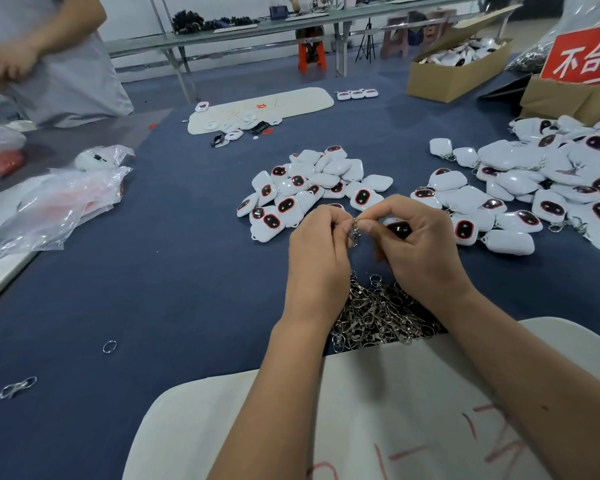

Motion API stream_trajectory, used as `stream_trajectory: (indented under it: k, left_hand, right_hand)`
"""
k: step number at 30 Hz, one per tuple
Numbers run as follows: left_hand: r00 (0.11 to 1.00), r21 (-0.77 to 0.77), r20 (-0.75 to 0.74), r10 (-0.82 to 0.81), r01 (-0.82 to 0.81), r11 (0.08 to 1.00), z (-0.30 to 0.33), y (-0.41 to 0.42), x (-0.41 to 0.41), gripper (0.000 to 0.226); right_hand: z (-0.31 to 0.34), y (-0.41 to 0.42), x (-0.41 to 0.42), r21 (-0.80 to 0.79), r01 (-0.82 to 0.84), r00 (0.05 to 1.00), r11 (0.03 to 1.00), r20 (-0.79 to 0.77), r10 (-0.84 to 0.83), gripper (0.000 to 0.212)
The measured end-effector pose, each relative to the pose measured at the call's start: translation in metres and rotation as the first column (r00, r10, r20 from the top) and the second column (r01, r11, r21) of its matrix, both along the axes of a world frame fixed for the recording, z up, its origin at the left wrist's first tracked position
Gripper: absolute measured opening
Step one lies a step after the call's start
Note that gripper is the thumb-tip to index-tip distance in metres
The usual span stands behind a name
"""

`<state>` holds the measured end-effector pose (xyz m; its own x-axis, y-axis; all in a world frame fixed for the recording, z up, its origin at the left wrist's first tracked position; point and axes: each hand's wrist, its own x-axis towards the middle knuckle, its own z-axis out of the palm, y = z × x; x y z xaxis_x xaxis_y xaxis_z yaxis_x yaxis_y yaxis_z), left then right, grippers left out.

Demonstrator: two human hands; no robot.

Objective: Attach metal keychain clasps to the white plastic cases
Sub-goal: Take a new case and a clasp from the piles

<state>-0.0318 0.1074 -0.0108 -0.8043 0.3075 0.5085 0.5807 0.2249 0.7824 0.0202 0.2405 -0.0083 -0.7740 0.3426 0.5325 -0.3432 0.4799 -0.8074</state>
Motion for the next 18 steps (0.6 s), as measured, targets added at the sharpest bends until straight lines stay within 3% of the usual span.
stream_trajectory:
  k: [13,18]
  left_hand:
    - [0.995,-0.049,-0.097,-0.009,0.005,0.999,0.003,-0.003,0.002,0.017]
    - [0.996,-0.126,-0.078,-0.040,0.029,0.992,0.001,-0.003,0.003,0.017]
  right_hand:
    - [0.000,-0.003,0.000,-0.041,0.009,1.000,0.999,-0.019,-0.010,0.014]
    - [-0.008,0.001,-0.006,-0.101,0.089,0.995,0.991,0.058,-0.083,0.033]
